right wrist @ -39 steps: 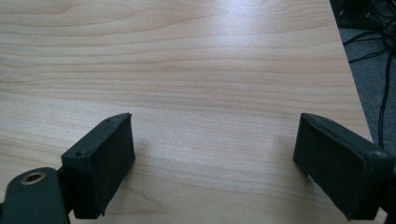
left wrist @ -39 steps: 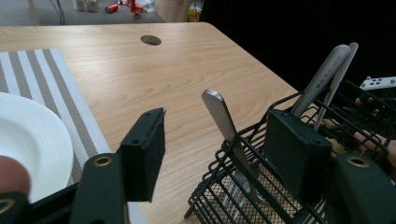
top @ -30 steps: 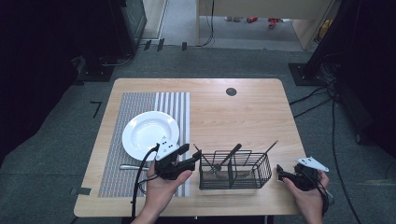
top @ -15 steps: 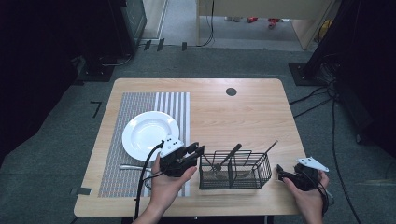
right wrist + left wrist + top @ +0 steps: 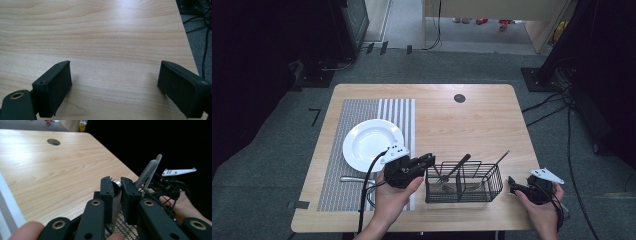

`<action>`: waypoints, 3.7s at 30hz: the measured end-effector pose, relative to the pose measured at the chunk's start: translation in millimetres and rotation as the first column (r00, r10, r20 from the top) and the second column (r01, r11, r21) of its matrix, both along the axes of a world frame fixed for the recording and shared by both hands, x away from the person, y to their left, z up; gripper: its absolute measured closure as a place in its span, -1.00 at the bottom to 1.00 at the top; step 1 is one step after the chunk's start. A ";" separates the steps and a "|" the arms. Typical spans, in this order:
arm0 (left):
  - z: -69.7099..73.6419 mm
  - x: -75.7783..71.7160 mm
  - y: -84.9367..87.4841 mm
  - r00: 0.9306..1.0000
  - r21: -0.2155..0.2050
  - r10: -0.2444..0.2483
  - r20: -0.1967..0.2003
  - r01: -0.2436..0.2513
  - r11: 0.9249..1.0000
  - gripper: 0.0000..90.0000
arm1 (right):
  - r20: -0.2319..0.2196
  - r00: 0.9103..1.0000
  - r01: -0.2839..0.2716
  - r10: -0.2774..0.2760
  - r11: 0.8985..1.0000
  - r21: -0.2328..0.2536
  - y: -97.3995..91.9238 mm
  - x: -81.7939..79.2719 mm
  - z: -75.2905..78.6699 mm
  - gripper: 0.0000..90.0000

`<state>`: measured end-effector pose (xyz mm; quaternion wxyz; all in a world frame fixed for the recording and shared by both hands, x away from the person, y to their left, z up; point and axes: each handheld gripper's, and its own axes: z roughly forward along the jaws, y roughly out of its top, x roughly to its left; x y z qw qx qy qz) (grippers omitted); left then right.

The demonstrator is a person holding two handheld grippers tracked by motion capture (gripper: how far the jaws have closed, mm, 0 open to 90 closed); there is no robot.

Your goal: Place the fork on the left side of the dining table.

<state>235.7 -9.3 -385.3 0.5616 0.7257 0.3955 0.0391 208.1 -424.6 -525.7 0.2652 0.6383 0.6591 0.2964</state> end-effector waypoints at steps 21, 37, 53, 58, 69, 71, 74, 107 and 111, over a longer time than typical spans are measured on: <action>35.2 -7.8 18.5 0.996 -0.099 -0.024 0.081 0.032 0.995 0.97 | 0.001 1.000 0.000 0.000 1.000 0.000 0.0 0.0 -0.1 -0.75; 55.7 5.2 54.6 0.994 -0.194 0.025 0.105 -0.004 0.981 0.97 | 0.001 1.000 0.000 0.000 1.000 0.000 0.0 0.0 -0.1 -0.75; 70.1 32.2 97.3 0.988 -0.296 0.127 0.091 -0.095 0.950 0.97 | 0.002 1.000 0.000 0.000 1.000 0.000 0.0 0.0 -0.1 -0.75; 72.8 36.8 104.5 0.983 -0.308 0.153 0.098 -0.116 0.944 0.98 | 0.002 1.000 0.000 0.000 1.000 0.000 0.0 0.0 -0.1 -0.75; 53.1 71.0 125.5 0.959 -0.323 0.267 0.092 -0.225 0.919 0.98 | 0.002 1.000 0.000 0.000 1.000 0.000 0.0 0.0 -0.1 -0.75; 48.8 75.8 126.9 0.956 -0.326 0.281 0.084 -0.240 0.915 0.98 | 0.001 1.000 0.000 0.000 1.000 0.000 0.0 0.0 -0.1 -0.75; 41.5 84.6 130.2 0.949 -0.330 0.306 0.074 -0.266 0.906 0.98 | 0.001 1.000 0.000 0.000 1.000 0.000 0.1 0.0 -0.1 -0.75; -19.7 178.0 163.8 0.861 -0.426 0.494 -0.117 -0.493 0.758 0.98 | 0.001 1.000 0.000 0.000 1.000 0.000 0.0 0.0 -0.1 -0.75; -32.2 187.5 168.5 0.843 -0.447 0.514 -0.160 -0.526 0.723 0.98 | 0.001 1.000 0.000 0.000 1.000 0.001 0.0 0.0 -0.1 -0.75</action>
